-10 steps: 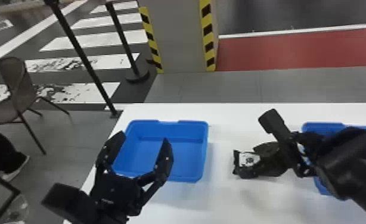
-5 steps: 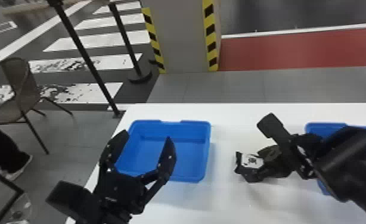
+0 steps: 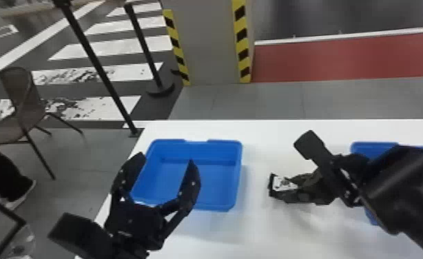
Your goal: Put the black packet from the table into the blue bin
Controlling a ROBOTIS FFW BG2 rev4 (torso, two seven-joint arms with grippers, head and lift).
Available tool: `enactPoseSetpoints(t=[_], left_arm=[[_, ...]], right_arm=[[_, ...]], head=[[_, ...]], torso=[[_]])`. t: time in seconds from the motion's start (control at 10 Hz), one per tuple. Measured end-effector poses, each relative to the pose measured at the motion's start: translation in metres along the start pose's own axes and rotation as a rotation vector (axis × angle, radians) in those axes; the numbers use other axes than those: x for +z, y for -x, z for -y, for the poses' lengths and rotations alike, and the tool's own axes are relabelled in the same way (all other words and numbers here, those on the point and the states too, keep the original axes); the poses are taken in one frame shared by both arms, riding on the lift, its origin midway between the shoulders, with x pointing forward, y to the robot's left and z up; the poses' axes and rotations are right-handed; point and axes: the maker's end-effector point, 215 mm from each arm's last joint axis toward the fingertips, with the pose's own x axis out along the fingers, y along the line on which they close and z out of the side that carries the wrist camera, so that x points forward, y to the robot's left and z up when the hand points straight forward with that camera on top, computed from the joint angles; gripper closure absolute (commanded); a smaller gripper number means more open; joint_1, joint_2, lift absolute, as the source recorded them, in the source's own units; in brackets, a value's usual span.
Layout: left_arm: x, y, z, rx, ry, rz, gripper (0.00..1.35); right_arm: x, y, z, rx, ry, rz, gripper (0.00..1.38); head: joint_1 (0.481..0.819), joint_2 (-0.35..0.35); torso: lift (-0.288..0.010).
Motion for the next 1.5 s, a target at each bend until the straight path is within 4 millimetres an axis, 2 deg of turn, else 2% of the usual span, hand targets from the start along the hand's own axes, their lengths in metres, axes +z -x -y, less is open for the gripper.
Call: enactPoseSetpoints(t=[0.1, 0.3, 0.4, 0.5, 0.6, 0.7, 0.8, 0.9, 1.0, 1.1, 1.2, 1.3, 1.4, 1.5], left_arm=[[-0.001, 0.001, -0.001, 0.0, 0.001, -0.001, 0.11], [0.001, 0.002, -0.001, 0.0, 0.0, 0.002, 0.11], [0.001, 0.003, -0.001, 0.0, 0.0, 0.003, 0.11], [0.001, 0.004, -0.001, 0.0, -0.001, 0.003, 0.11], [0.001, 0.004, -0.001, 0.0, -0.001, 0.002, 0.11], [0.001, 0.004, -0.002, 0.001, -0.001, 0.002, 0.11], [0.001, 0.005, -0.002, 0.001, -0.001, 0.003, 0.11], [0.001, 0.005, -0.003, 0.002, -0.002, 0.003, 0.11], [0.001, 0.006, -0.003, 0.003, -0.003, 0.001, 0.11], [0.001, 0.007, -0.004, 0.004, -0.003, 0.001, 0.11], [0.0, 0.008, -0.004, 0.005, -0.002, -0.001, 0.11], [0.0, 0.008, -0.004, 0.005, 0.0, -0.003, 0.11], [0.001, 0.008, -0.004, 0.005, 0.0, -0.001, 0.11], [0.001, 0.008, -0.004, 0.006, -0.002, 0.001, 0.11]], right_arm=[[0.006, 0.003, 0.002, -0.01, -0.003, 0.017, 1.17], [0.002, 0.014, 0.02, -0.045, -0.051, 0.044, 1.17], [0.013, 0.031, 0.031, -0.084, -0.06, 0.092, 1.17], [0.032, 0.068, 0.053, -0.165, -0.07, 0.172, 1.17], [0.04, 0.114, 0.079, -0.261, -0.097, 0.252, 1.17], [0.037, 0.161, 0.102, -0.36, -0.122, 0.313, 1.17], [0.02, 0.203, 0.12, -0.451, -0.156, 0.336, 1.17], [-0.012, 0.232, 0.133, -0.525, -0.211, 0.32, 1.17], [-0.049, 0.247, 0.141, -0.57, -0.268, 0.284, 1.17], [-0.081, 0.252, 0.144, -0.596, -0.311, 0.242, 1.17], [-0.103, 0.253, 0.146, -0.613, -0.334, 0.206, 0.9], [-0.115, 0.253, 0.15, -0.625, -0.346, 0.183, 0.39], [-0.12, 0.255, 0.152, -0.633, -0.352, 0.174, 0.02], [-0.121, 0.261, 0.152, -0.645, -0.341, 0.185, 0.01]], head=[[0.695, 0.299], [0.695, 0.275], [0.695, 0.261], [0.695, 0.246], [0.695, 0.203], [0.695, 0.15], [0.695, 0.095], [0.695, 0.064], [0.695, 0.008], [0.695, -0.029], [0.695, -0.052], [0.695, -0.06], [0.695, -0.071], [0.695, -0.077]], torso=[[-0.11], [-0.11], [-0.11], [-0.11], [-0.11], [-0.11], [-0.11], [-0.11], [-0.11], [-0.11], [-0.11], [-0.11], [-0.11], [-0.11]])
